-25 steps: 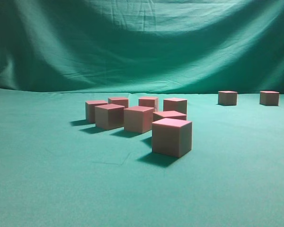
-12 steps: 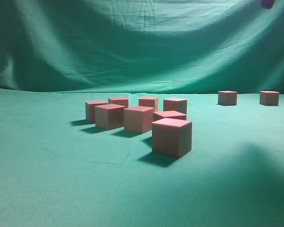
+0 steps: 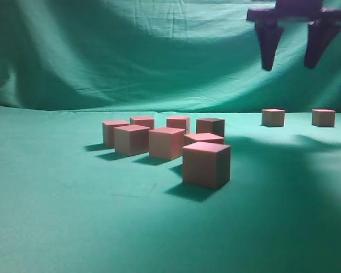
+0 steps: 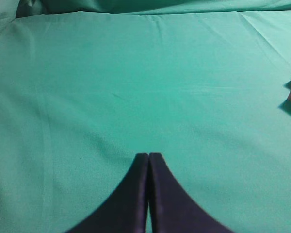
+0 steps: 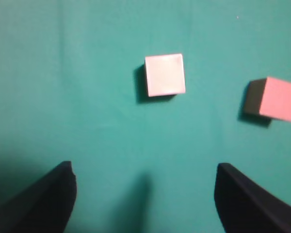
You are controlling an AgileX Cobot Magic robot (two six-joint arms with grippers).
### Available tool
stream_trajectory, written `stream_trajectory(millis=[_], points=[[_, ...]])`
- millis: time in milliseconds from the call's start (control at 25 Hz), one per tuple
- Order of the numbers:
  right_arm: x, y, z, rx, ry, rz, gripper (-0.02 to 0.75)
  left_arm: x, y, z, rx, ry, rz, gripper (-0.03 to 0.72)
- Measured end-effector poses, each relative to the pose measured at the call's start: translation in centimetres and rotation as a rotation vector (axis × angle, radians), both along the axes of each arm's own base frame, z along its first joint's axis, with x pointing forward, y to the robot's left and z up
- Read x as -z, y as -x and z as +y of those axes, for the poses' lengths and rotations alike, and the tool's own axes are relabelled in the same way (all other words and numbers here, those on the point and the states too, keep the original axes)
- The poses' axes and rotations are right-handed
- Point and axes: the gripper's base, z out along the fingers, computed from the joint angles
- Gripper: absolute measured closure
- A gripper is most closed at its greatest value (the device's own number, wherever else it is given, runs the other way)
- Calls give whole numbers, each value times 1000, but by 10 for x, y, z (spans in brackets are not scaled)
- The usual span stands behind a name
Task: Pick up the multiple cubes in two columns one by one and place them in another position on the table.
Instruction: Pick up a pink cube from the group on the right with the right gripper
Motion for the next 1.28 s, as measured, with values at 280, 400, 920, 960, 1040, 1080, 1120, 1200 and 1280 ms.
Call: stream_trajectory(millis=[280,400,920,960,1040,1080,1120,1200,1280], points=[[50,-40,9,-65,25,21,169,0,0,0,0,0,0,688],[67,-50,12,-76,25,-1,169,0,0,0,0,0,0,688],[97,-63,14,-86,27,-43,169,0,0,0,0,0,0,688],[97,-63,14,-86,27,-43,169,0,0,0,0,0,0,688],[96,-63,14,-86,27,-45,276,0,0,0,0,0,0,688],[96,-63,14,-86,27,-45,332,0,0,0,0,0,0,688],[96,-63,14,-86,27,-45,396,0,0,0,0,0,0,688],[96,-63,14,-86,27,-47,488,0,0,0,0,0,0,688],[96,-63,14,-84,28,-47,479,0,0,0,0,0,0,688]])
